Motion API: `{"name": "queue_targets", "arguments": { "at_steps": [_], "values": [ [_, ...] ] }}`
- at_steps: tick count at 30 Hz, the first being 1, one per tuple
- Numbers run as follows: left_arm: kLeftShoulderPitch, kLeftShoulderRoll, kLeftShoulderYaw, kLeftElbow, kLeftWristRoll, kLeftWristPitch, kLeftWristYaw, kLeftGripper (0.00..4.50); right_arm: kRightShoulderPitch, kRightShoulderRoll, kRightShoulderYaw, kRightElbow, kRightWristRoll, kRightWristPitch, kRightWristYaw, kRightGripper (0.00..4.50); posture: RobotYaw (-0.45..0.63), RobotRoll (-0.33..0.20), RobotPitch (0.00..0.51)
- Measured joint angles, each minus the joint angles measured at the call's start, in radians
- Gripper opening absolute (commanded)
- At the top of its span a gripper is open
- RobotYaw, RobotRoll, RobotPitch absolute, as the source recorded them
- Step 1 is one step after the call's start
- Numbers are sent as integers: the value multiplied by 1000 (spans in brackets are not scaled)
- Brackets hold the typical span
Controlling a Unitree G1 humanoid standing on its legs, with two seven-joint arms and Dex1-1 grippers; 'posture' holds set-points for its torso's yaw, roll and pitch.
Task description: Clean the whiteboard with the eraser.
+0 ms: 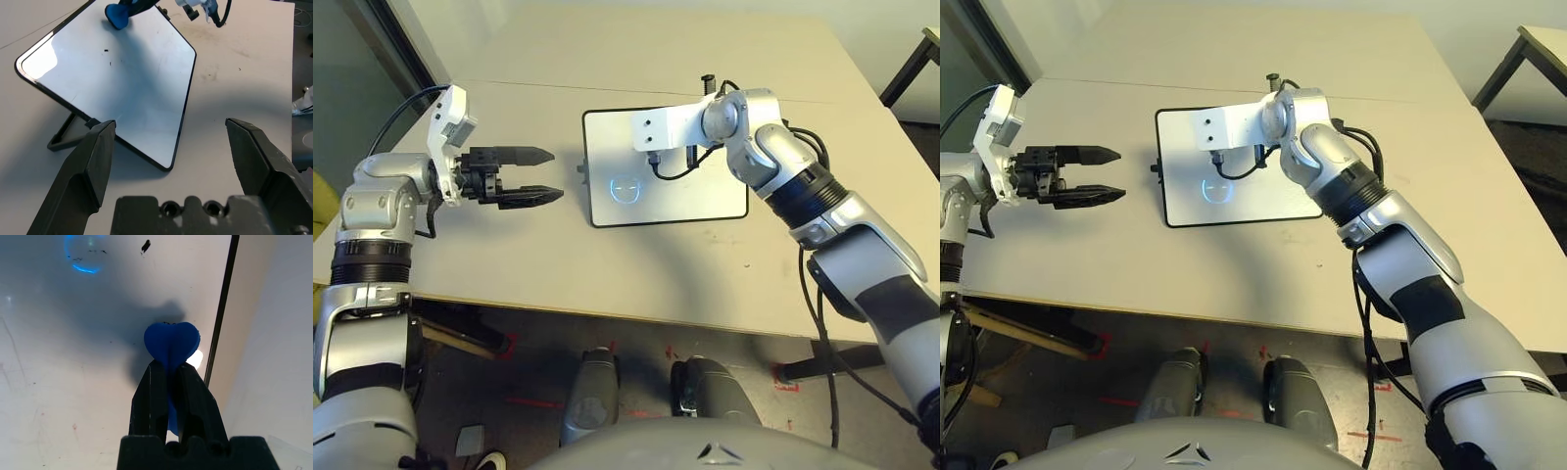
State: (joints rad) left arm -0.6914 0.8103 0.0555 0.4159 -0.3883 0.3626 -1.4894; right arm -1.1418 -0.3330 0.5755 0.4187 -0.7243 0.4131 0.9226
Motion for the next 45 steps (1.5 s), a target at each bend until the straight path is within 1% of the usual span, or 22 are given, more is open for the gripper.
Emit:
{"name": "queue_targets", "arguments": {
  "at_steps": [10, 21, 33, 34, 45],
  "values": [
    [0, 0, 0, 2, 0, 0, 0, 4500, 8, 86, 8, -9, -2, 7, 4, 15, 306, 0, 67],
    [4, 0, 1, -4, 0, 0, 2, 4500, -51, 150, 29, 122, -6, -33, -46, 15, 324, 0, 60],
    [9, 0, 2, -7, -1, 1, 10, 4500, -63, 136, 43, 156, -9, -59, -64, 15, 321, 0, 59],
    [9, -1, 2, -7, -1, 1, 10, 4500, -63, 131, 43, 155, -9, -60, -64, 15, 306, 0, 61],
    [8, -9, 2, -5, -1, -3, 10, 4500, -43, 61, 43, 117, -8, -53, -41, 15, 295, 0, 59]
  ]
}}
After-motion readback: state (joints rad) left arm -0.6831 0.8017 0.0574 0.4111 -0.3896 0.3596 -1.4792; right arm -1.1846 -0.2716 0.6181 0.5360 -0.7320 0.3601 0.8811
